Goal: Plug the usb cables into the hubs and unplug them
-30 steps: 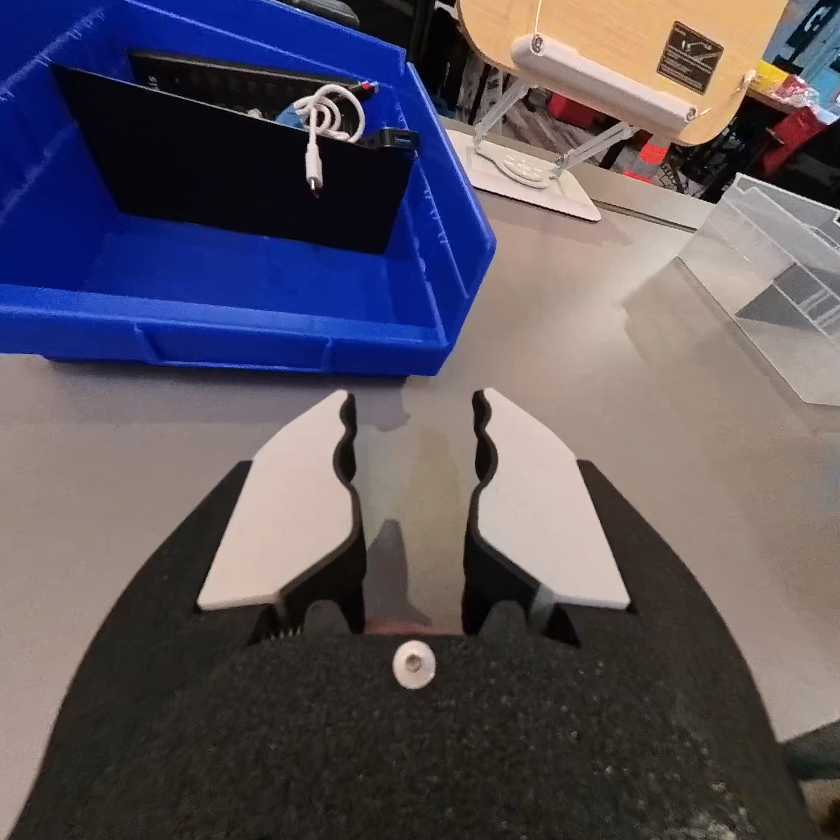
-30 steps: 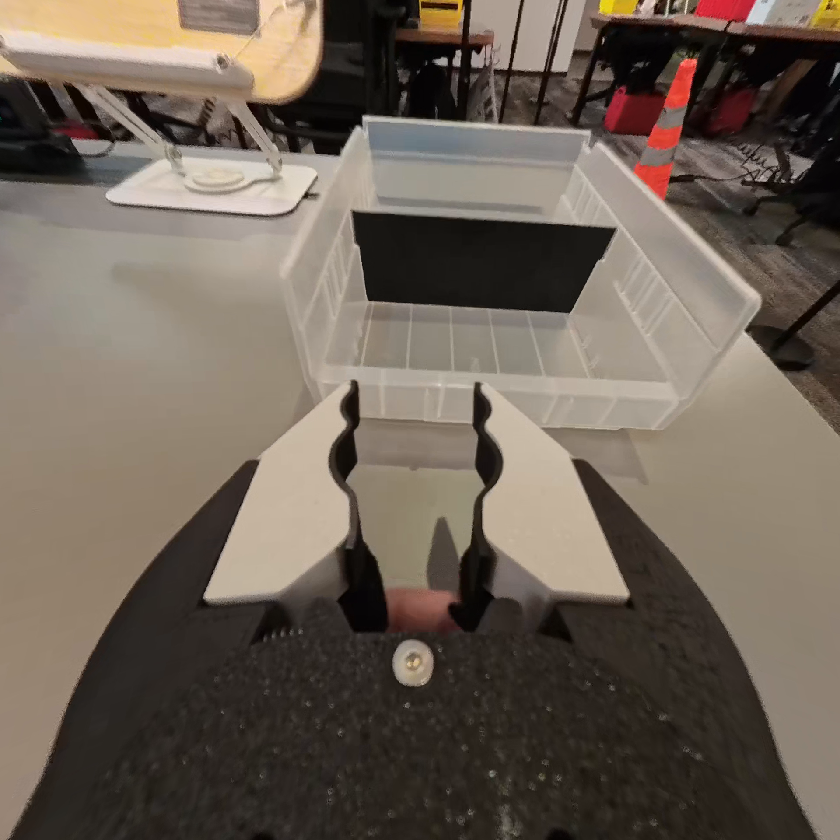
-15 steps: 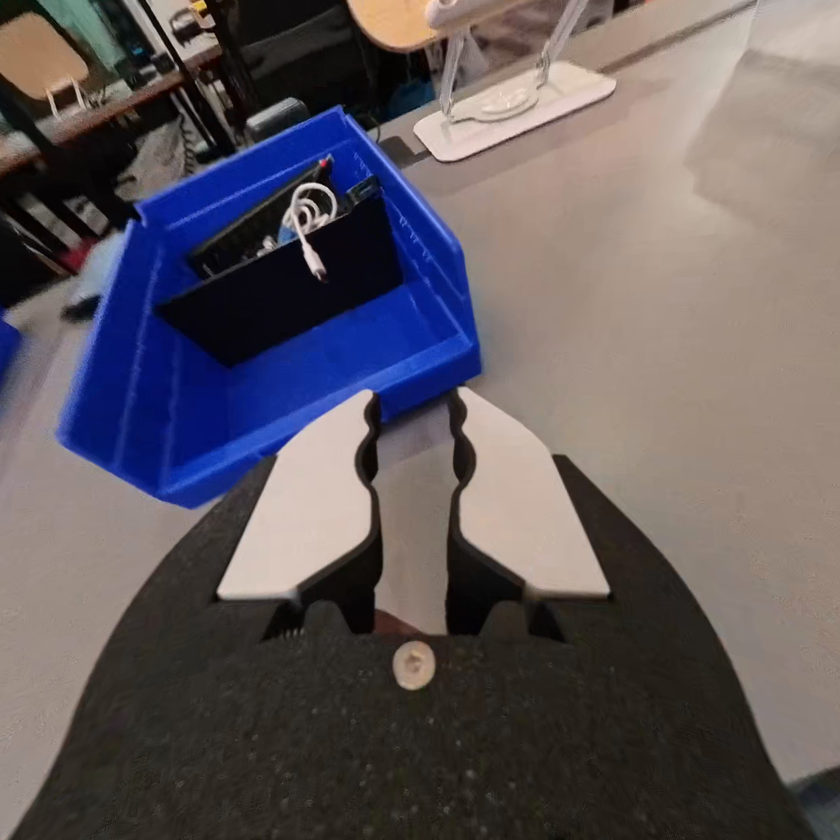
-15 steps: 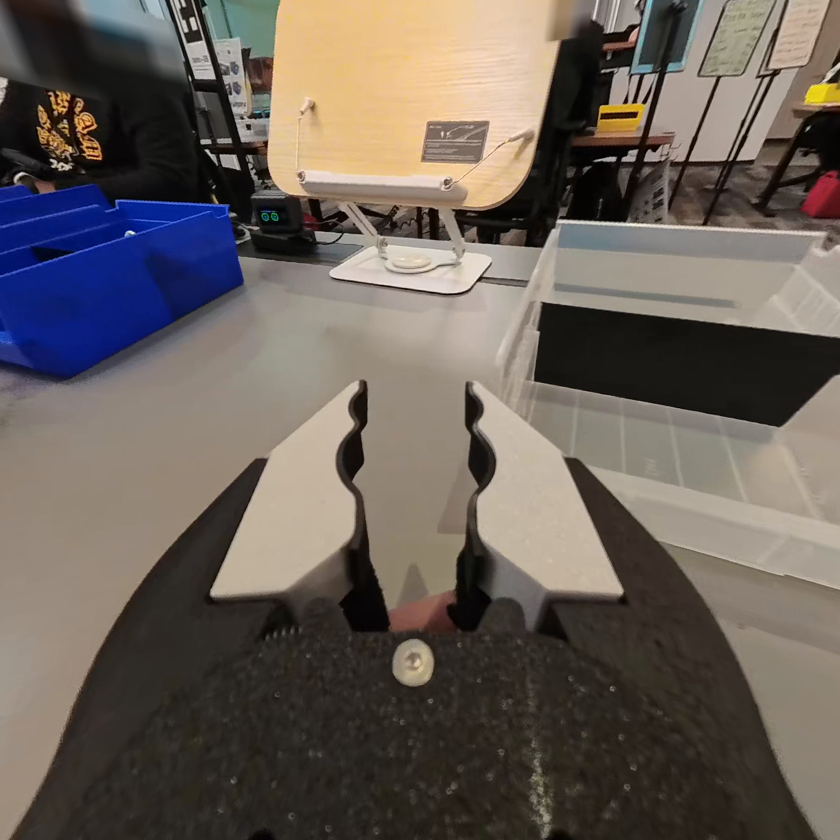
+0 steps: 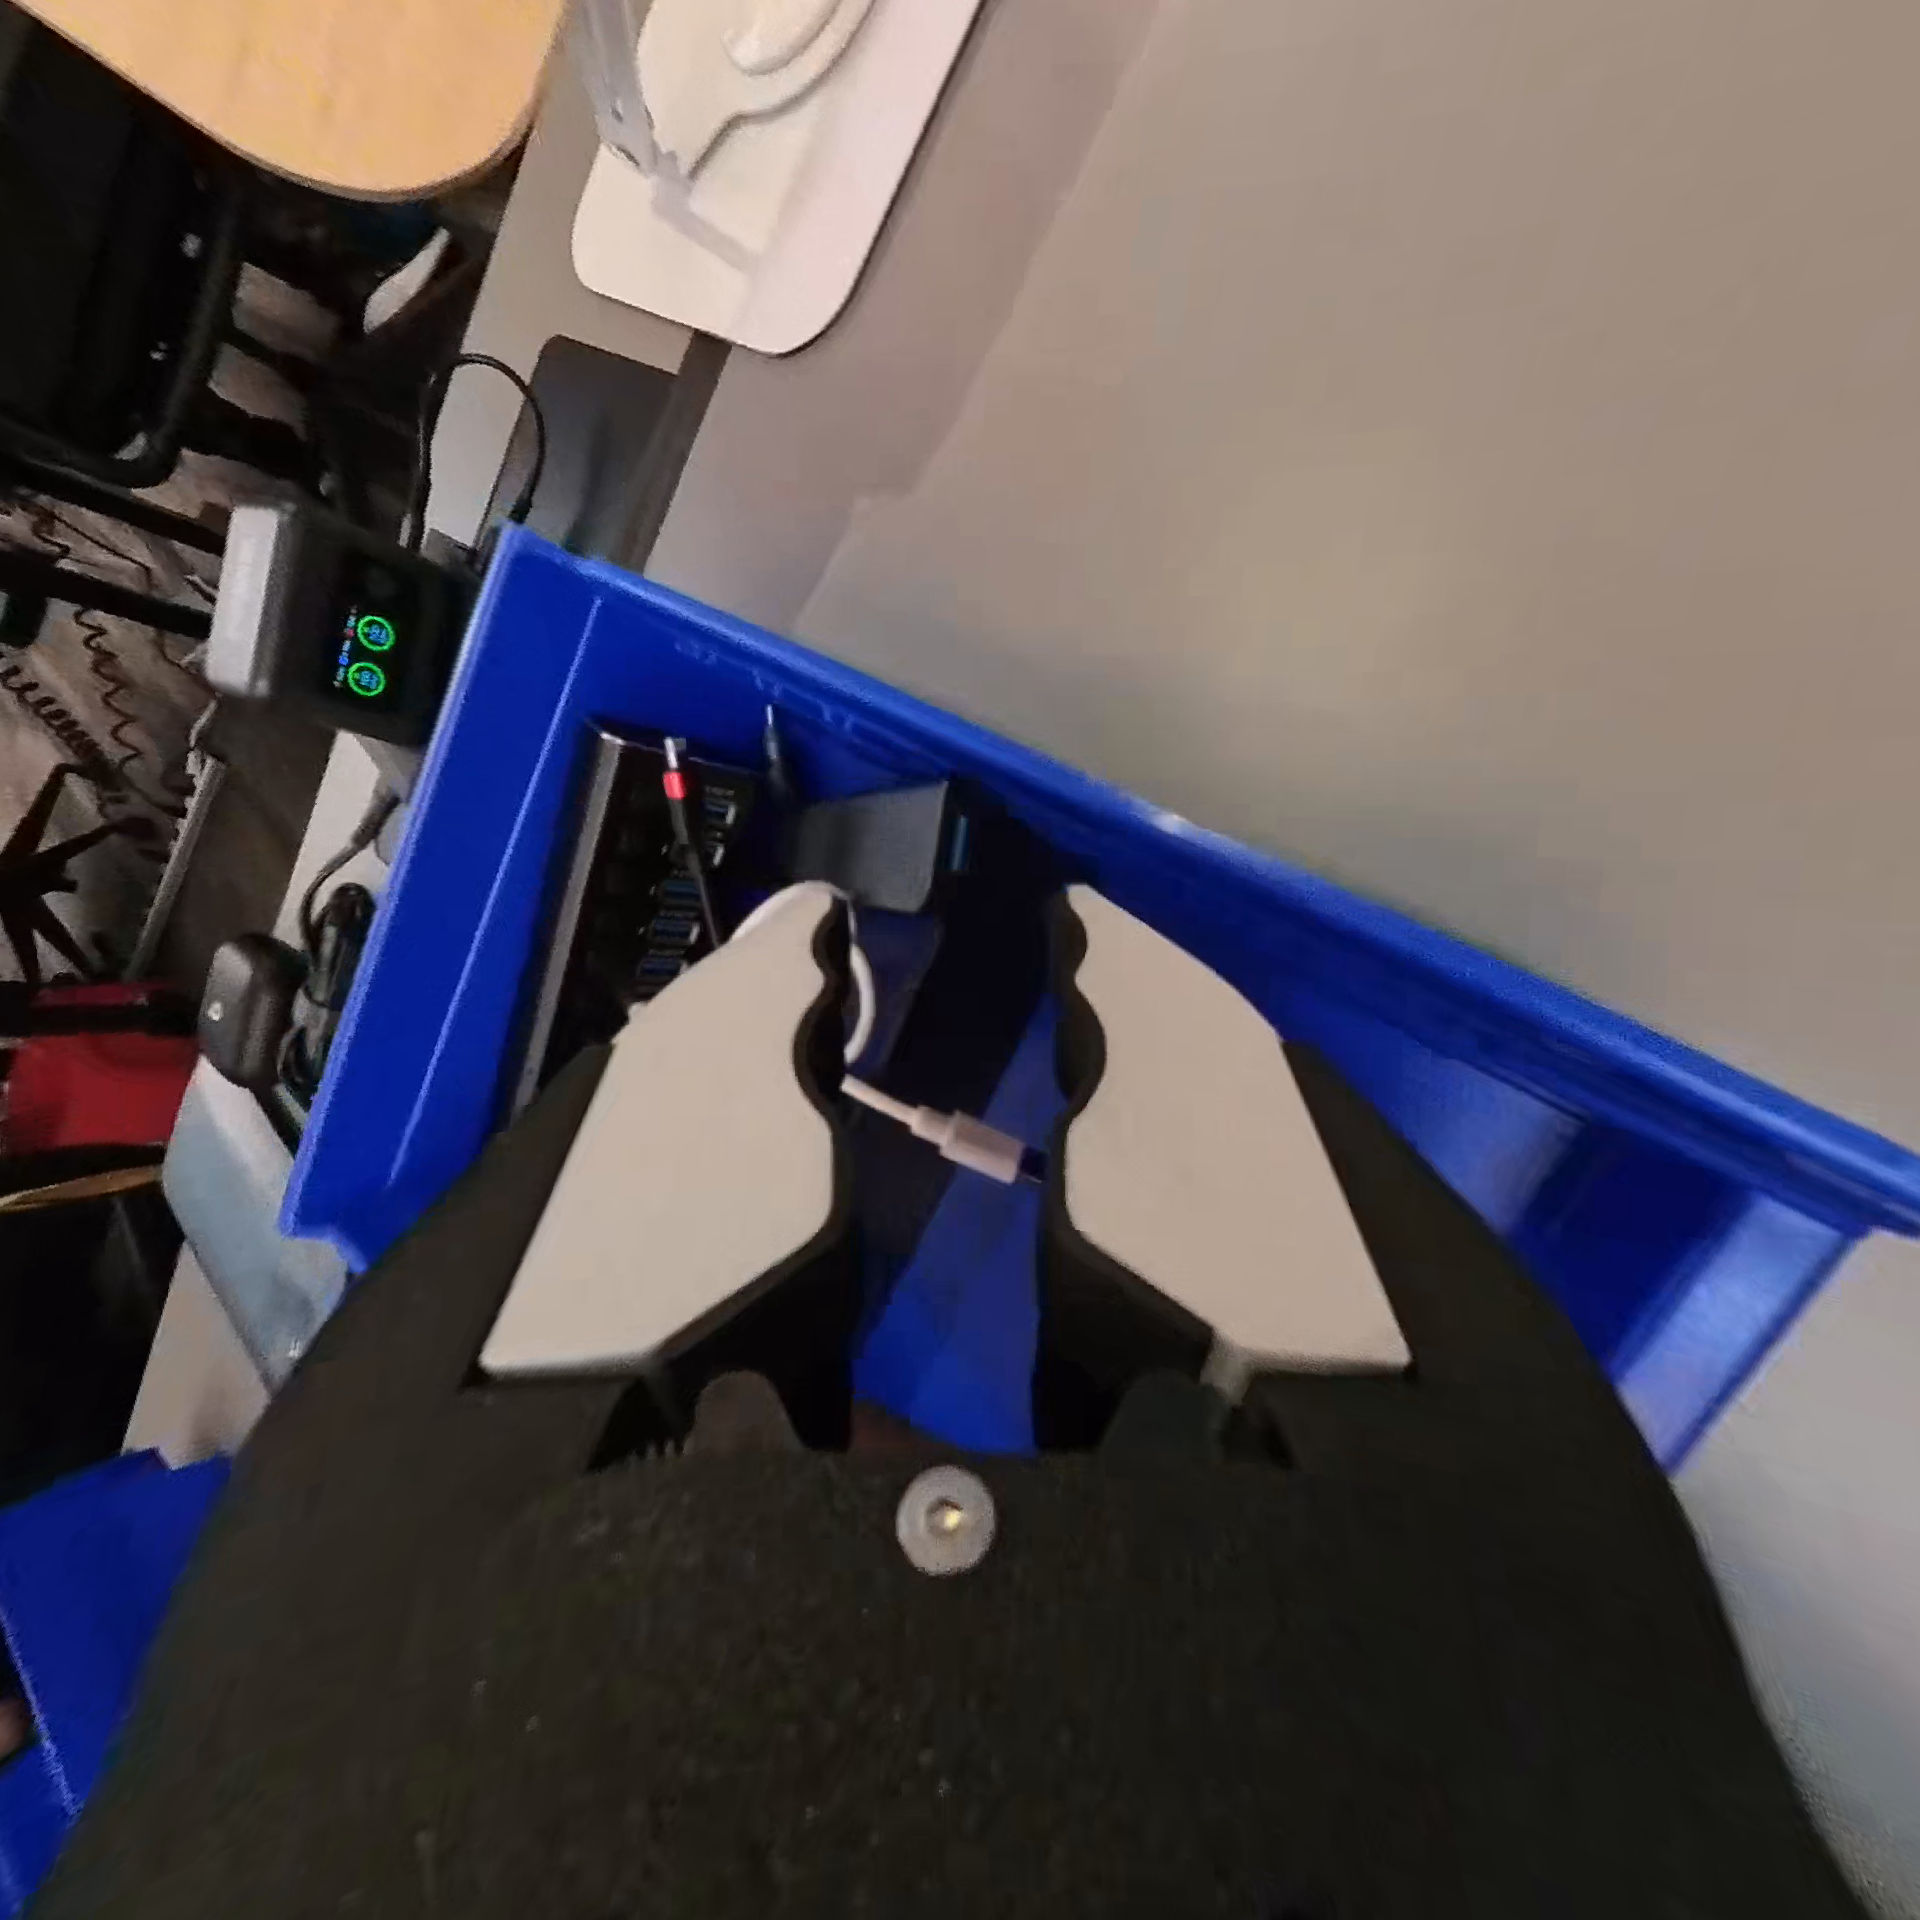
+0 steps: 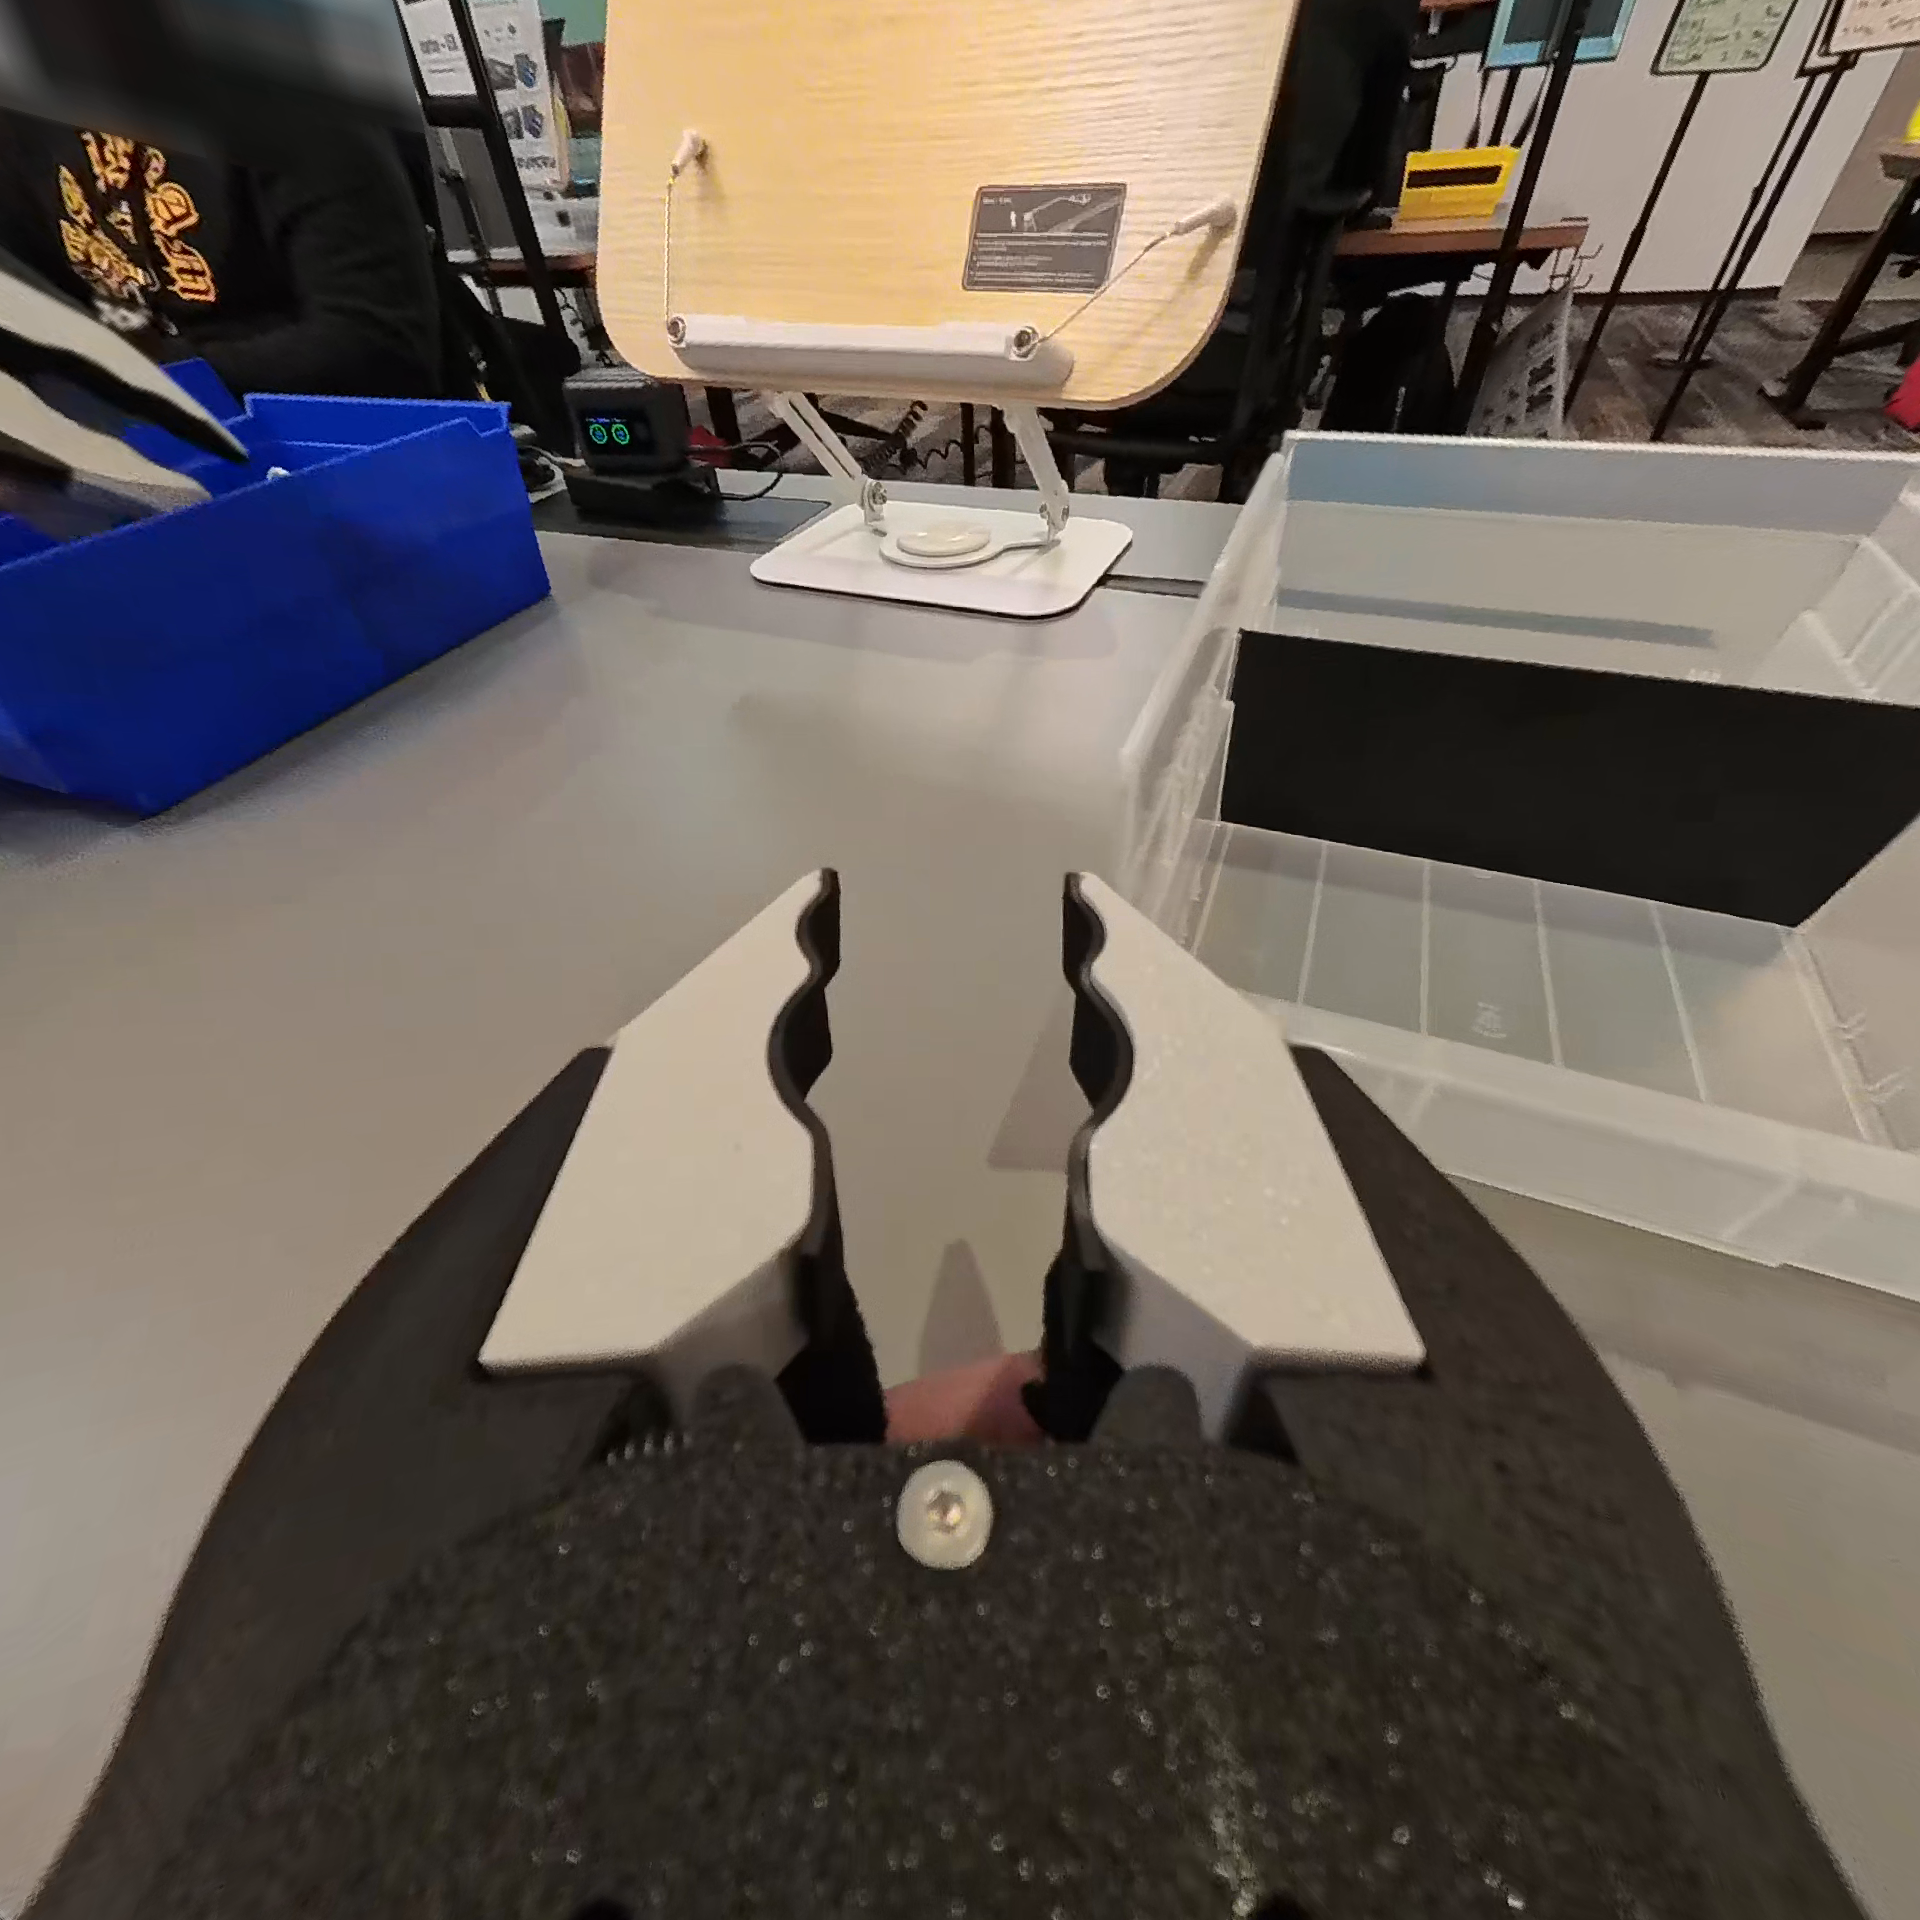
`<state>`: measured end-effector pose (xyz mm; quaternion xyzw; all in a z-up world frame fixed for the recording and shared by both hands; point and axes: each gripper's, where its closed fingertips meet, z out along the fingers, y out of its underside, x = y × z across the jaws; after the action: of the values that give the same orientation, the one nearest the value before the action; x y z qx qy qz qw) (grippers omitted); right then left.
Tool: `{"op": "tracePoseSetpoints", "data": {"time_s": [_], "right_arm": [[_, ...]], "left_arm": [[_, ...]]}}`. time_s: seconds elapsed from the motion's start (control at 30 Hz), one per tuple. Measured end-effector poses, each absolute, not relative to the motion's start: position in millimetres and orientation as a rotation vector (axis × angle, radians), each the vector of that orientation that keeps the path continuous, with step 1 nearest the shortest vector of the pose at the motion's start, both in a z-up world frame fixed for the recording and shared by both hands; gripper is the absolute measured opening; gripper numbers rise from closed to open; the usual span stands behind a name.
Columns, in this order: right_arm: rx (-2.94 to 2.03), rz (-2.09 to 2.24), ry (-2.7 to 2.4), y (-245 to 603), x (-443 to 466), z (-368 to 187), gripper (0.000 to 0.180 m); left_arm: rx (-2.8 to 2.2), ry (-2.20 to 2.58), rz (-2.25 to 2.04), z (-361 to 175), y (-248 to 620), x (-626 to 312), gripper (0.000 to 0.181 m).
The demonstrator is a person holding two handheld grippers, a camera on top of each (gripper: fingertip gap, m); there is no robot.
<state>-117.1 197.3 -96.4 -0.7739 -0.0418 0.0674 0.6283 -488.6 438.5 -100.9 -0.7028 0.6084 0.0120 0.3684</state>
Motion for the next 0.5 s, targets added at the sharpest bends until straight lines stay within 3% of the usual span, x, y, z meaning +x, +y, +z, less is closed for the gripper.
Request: {"op": "tracePoseSetpoints", "data": {"time_s": [0.33,0.5], "right_arm": [[-1.792,0.127,-0.038,183,-96,-101,0.042],[-1.799,0.114,-0.048,183,-96,-103,0.042]], "left_arm": [[-1.849,1.769,0.09,-130,458,-485,0.035],[-1.775,1.732,0.183,-112,455,-488,0.018]]}}
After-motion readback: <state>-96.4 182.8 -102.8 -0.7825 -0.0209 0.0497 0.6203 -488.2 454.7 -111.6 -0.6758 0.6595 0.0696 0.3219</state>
